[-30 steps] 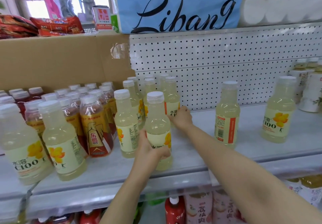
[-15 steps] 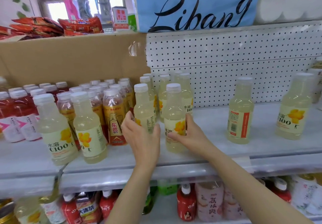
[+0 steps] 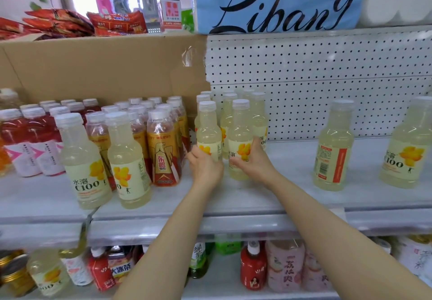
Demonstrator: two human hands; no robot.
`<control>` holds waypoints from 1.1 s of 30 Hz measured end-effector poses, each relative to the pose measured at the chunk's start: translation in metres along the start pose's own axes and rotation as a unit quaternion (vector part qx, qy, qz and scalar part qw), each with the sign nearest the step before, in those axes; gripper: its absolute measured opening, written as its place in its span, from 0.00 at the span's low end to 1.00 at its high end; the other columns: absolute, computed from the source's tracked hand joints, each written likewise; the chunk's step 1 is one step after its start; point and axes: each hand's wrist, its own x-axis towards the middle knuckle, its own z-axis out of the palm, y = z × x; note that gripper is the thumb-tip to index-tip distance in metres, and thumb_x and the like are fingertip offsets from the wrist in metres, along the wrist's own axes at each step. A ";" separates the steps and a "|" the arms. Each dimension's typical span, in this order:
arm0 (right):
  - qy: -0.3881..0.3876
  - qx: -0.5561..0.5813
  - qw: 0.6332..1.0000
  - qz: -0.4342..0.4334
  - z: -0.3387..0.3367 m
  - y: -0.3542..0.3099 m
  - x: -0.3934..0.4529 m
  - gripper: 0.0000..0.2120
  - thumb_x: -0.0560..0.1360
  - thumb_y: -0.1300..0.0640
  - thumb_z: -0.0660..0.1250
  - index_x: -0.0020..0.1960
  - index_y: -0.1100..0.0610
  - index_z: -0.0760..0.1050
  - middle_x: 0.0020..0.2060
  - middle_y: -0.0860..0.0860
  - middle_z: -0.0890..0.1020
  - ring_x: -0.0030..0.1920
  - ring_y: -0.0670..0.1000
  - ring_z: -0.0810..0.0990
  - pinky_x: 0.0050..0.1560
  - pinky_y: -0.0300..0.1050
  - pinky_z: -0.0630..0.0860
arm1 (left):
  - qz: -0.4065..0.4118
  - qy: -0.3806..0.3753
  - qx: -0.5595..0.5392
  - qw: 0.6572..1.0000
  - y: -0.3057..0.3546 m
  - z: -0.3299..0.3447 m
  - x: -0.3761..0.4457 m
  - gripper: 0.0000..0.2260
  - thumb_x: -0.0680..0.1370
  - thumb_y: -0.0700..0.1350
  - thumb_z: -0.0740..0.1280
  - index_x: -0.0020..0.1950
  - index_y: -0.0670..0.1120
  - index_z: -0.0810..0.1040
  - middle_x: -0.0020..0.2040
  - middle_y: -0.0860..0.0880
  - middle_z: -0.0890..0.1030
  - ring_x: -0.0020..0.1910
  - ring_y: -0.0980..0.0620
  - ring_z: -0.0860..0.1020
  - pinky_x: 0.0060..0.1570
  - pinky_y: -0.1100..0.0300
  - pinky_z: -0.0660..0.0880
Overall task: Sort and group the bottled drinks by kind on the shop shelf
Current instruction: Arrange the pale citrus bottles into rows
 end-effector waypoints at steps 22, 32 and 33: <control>-0.044 0.057 0.994 0.078 0.004 -0.006 0.017 0.27 0.71 0.59 0.76 0.65 0.53 0.66 0.58 0.49 0.78 0.61 0.52 0.77 0.65 0.52 0.74 | -0.061 -0.017 0.012 0.998 -0.007 -0.004 0.028 0.42 0.70 0.53 0.79 0.75 0.40 0.59 0.72 0.41 0.68 0.71 0.40 0.68 0.66 0.48 0.68; 0.025 -0.033 0.998 0.047 0.014 -0.006 0.022 0.37 0.64 0.49 0.80 0.67 0.57 0.68 0.59 0.51 0.79 0.59 0.52 0.77 0.60 0.52 0.75 | -0.006 0.024 0.061 0.998 -0.008 -0.001 0.037 0.38 0.71 0.49 0.79 0.70 0.39 0.61 0.71 0.40 0.68 0.69 0.39 0.70 0.63 0.46 0.70; 0.022 -0.028 0.998 0.047 0.015 -0.005 0.023 0.35 0.66 0.52 0.80 0.67 0.58 0.67 0.60 0.52 0.78 0.60 0.53 0.77 0.61 0.51 0.75 | -0.007 0.024 0.064 0.998 -0.008 -0.001 0.038 0.38 0.71 0.49 0.79 0.71 0.39 0.61 0.71 0.40 0.68 0.69 0.39 0.70 0.63 0.46 0.70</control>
